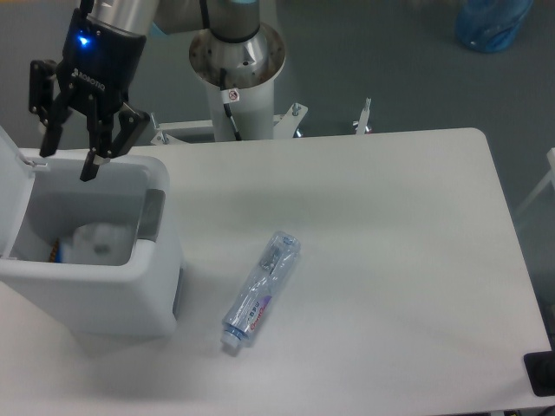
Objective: Place the trash in the trash can
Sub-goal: 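Move the gripper back down to the clear plastic bottle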
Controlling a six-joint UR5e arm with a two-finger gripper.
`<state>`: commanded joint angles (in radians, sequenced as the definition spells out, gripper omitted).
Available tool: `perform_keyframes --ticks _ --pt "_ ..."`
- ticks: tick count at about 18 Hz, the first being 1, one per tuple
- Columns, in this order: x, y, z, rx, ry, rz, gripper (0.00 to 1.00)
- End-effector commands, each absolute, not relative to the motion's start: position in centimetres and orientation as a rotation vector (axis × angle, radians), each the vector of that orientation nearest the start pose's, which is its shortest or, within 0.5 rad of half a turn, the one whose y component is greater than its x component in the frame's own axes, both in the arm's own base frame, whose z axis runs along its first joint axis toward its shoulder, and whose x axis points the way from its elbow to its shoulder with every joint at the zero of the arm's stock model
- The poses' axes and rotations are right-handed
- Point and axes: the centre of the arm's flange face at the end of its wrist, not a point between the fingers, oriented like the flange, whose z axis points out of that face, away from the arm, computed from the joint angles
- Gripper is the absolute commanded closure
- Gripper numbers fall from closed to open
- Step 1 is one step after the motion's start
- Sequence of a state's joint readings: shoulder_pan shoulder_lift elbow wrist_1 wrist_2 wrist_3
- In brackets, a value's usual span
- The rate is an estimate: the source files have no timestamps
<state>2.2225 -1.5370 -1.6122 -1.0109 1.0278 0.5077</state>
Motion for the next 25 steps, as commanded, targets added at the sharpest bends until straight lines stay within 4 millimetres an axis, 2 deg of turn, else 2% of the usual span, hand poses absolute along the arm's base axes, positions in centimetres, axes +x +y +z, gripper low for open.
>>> perform_keyframes --ticks 1,2,4,6,9,11,13,14,18,20,21,25 --pt "-19.6 50.9 55.6 -2.403 -0.057 -0.165 0.00" --pt "-23.5 50.7 53.8 -2.420 -0.128 -0.174 0.00" --pt "-27.5 52.1 50.0 -2.461 -0.189 -0.195 0.00" --pt "-32.1 51.8 47.1 -2.485 -0.232 -0.197 0.00" --pt "-36.3 53.6 43.8 -2.518 -0.265 -0.224 0.00" --pt "-38.5 54.7 40.6 -2.576 -0.296 -0.215 0.00" --pt "-39.8 55.4 37.1 -2.674 -0.326 -0.180 0.00" --pt "-39.8 56.2 35.4 -2.715 -0.309 -0.183 0.00" --pt "-38.8 59.4 31.3 -2.823 -0.269 -0.240 0.00" --pt "-37.8 60.4 28.6 -2.879 -0.256 -0.288 0.00" --pt "-37.6 60.7 27.7 -2.906 -0.251 -0.282 0.00" --pt "-36.8 61.6 25.9 -2.954 -0.223 -0.261 0.00"
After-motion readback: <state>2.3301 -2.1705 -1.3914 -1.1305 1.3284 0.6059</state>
